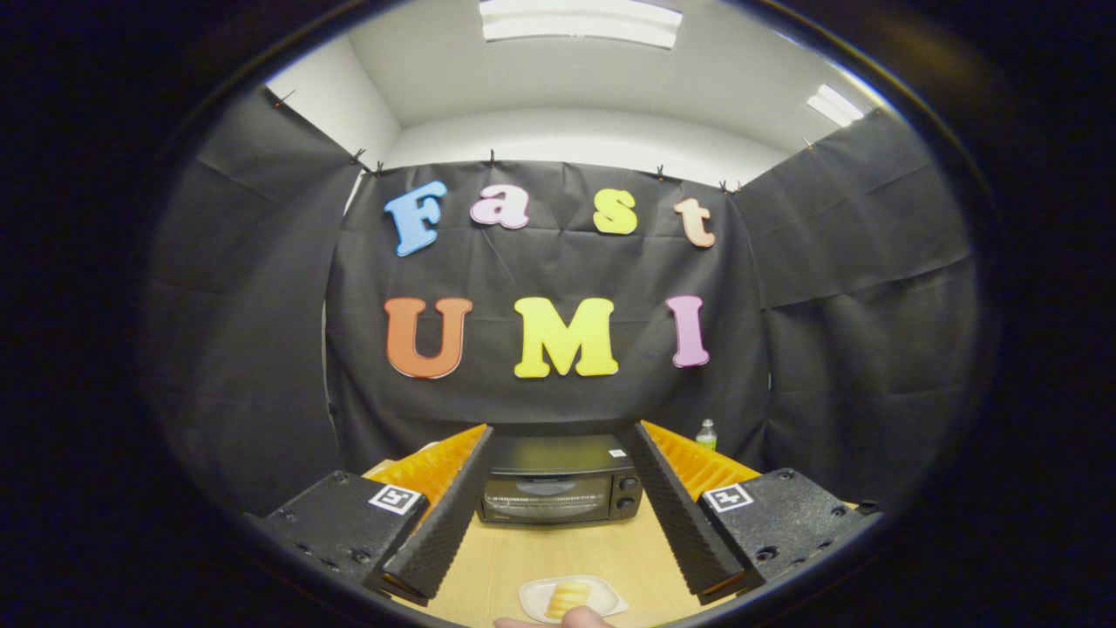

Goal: Open the toaster oven, put the food inside, and close the toaster oven door.

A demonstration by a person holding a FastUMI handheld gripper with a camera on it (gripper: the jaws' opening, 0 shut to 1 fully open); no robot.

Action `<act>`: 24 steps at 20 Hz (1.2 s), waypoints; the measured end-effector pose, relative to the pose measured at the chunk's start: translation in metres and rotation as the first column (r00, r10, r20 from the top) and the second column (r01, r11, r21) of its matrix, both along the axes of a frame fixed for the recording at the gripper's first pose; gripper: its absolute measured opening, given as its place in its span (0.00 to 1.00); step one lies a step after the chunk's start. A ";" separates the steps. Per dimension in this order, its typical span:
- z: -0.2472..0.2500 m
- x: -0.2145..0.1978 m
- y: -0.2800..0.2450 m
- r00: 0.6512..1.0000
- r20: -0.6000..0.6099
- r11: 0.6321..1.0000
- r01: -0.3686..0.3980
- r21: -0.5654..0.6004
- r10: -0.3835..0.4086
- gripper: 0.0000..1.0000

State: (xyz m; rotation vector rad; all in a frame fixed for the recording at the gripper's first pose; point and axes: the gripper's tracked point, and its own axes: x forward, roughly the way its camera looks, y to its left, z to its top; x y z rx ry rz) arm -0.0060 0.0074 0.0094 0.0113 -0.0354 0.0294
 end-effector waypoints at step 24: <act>-0.046 0.155 -0.011 0.973 -0.143 0.983 -0.181 0.010 0.181 1.00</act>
